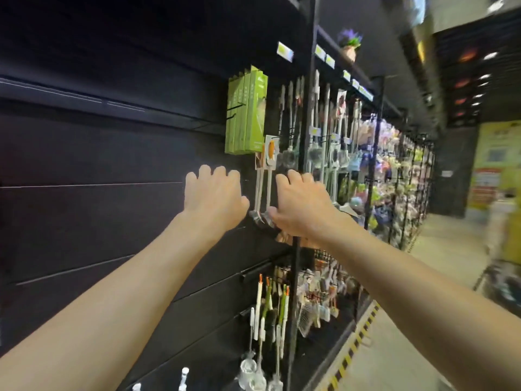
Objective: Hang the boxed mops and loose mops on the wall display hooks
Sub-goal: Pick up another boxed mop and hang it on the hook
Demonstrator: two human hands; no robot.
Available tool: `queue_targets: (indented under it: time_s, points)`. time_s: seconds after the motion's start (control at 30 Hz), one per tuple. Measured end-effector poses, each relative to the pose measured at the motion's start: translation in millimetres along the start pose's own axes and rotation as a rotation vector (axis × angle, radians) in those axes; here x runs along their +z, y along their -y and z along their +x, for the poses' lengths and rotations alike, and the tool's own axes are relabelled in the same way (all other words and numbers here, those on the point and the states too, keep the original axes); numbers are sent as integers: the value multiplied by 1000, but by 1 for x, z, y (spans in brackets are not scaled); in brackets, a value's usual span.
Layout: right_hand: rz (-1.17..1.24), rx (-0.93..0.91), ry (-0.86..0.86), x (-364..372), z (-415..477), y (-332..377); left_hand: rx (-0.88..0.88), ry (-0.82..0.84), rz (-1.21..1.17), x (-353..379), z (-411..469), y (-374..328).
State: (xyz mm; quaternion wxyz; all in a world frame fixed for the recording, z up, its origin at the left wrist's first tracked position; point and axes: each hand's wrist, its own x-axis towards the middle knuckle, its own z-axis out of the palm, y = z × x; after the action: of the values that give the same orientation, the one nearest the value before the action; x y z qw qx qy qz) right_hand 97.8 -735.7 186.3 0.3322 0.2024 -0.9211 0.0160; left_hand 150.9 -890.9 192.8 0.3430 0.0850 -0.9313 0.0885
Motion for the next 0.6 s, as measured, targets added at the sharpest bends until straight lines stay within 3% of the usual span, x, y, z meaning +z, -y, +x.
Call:
queue_targets:
  time_s: [0.37, 0.6]
  points:
    - [-153, 285, 156, 25, -114, -263, 257, 92, -234, 44, 3, -279]
    - [-254, 528, 252, 35, -194, -384, 479, 142, -331, 66, -8, -439]
